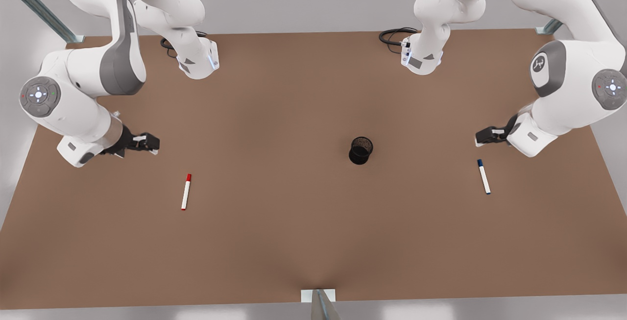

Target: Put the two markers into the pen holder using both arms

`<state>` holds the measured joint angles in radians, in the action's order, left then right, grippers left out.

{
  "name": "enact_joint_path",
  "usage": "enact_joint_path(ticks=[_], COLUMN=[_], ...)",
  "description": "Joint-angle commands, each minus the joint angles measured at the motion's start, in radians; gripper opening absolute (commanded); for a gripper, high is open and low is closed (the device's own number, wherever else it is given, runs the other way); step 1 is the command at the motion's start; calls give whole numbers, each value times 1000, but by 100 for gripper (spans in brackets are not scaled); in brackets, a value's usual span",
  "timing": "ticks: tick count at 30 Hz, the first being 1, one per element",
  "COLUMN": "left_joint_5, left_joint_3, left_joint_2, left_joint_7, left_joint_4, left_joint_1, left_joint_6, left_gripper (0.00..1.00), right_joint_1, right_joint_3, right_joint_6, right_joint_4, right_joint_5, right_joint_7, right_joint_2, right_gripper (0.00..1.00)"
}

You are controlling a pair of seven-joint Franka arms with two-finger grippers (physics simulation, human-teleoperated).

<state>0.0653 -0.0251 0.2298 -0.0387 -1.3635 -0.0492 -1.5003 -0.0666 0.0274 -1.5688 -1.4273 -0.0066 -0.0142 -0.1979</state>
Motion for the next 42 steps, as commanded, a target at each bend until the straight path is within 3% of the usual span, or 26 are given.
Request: enact_joint_path(ticks=[1, 3, 6, 8, 9, 11, 16, 18, 20, 21, 29, 33, 35, 37, 40, 41, 42], left_joint_5=[-18, -10, 2, -4, -5, -7, -33, -33, -33, -33, -53, -51, -51, -51, -51, -51, -51], left_joint_3=[-1, -10, -10, -10, -12, -13, -27, -29, -29, -29, -29, -29, -29, -29, -29, -29, -29], left_joint_2=[9, 83, 181, 157, 164, 170, 264, 287, 310, 310, 417, 410, 390, 382, 384, 385, 387], left_joint_7=[88, 85, 88, 134, 134, 143, 295, 313, 350, 350, 358, 356, 358, 356, 358, 358, 358], left_joint_4=[3, -6, -69, -264, -278, -354, -376, -376, -375, -370, -309, -376, -448, -459, -462, -463, -465], left_joint_1=[5, 38, 115, 120, 123, 132, 198, 216, 219, 218, 216, 218, 232, 232, 233, 233, 233], left_joint_6=[-84, -141, -285, -482, -520, -624, -779, -796, -825, -827, -857, -867, -917, -922, -922, -922, -922], left_gripper=[100, 100, 100, 100, 100, 100, 100, 100, 100, 99, 99, 99, 99, 99, 93, 88, 77], right_joint_1=[1, 1, 11, -1, -15, -10, 48, 37, 42, 42, 63, 79, 77, 79, 87, 87, 87], right_joint_3=[0, 0, -1, 6, 8, 8, 8, 8, 8, 8, 9, 23, 23, 23, 23, 23, 23], right_joint_6=[-56, -92, -269, -416, -453, -543, -625, -637, -639, -639, -651, -651, -651, -654, -657, -657, -659], right_joint_4=[-1, -7, -10, -12, -16, -96, -107, -107, -107, -107, -134, -188, -193, -196, -203, -203, -209], right_joint_5=[-1, -1, -3, 0, -1, -1, 5, 4, 5, 5, 5, 3, 3, 3, 2, 2, 2], right_joint_7=[-18, -20, -18, -21, -21, -43, -36, -38, -38, -38, -21, 5, 13, 14, 16, 16, 16], right_joint_2=[-2, -17, -236, -373, -413, -436, -551, -566, -578, -580, -589, -557, -555, -555, -557, -557, -557], right_gripper=[100, 100, 100, 100, 100, 100, 100, 98, 75, 72, 69, 66, 53, 48, 45, 45, 44])
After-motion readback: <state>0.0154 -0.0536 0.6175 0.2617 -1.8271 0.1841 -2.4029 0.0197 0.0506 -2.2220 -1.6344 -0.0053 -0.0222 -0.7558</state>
